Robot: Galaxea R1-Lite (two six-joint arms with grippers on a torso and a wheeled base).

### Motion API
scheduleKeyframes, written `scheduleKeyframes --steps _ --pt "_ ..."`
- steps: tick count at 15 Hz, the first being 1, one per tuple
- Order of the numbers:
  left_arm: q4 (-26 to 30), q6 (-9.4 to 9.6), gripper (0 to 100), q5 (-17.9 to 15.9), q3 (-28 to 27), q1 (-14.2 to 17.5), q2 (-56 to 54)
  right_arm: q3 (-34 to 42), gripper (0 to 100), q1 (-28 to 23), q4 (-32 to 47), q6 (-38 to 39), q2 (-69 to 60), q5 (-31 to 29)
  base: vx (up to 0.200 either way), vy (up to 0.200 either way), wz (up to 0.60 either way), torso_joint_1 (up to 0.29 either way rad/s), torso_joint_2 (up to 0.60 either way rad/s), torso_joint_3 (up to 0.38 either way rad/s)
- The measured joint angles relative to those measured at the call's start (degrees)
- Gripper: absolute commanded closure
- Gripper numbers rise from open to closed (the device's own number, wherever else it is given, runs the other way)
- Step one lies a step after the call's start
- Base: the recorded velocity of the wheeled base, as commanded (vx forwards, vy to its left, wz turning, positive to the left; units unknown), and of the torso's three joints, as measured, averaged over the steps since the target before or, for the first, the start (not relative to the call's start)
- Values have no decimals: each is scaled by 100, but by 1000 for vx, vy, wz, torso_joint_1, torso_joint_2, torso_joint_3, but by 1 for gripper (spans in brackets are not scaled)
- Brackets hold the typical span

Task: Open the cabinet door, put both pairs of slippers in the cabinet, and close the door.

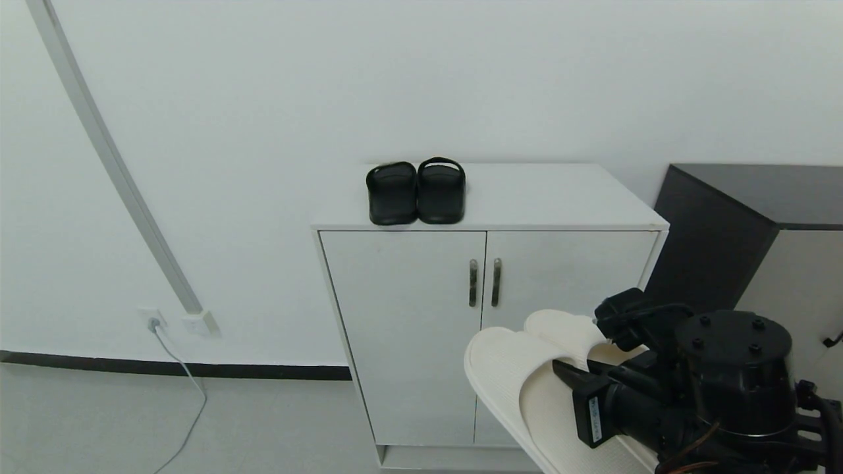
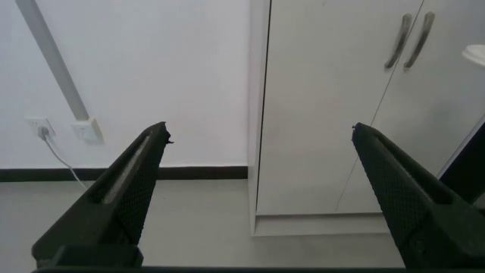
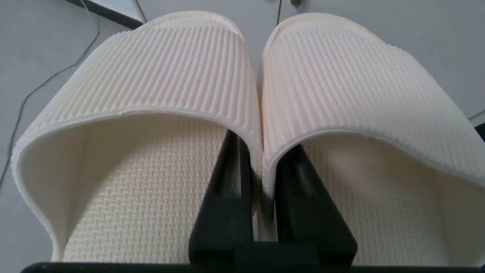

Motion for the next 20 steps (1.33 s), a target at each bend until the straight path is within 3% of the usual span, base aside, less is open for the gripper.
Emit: scheduleKeyframes --steps 12,20 --pt "0 54 0 -24 0 0 0 13 100 16 -18 -10 35 6 0 0 0 -146 475 327" --pt "13 82 0 -35 0 0 2 61 100 13 -21 -7 82 34 0 0 0 -39 366 322"
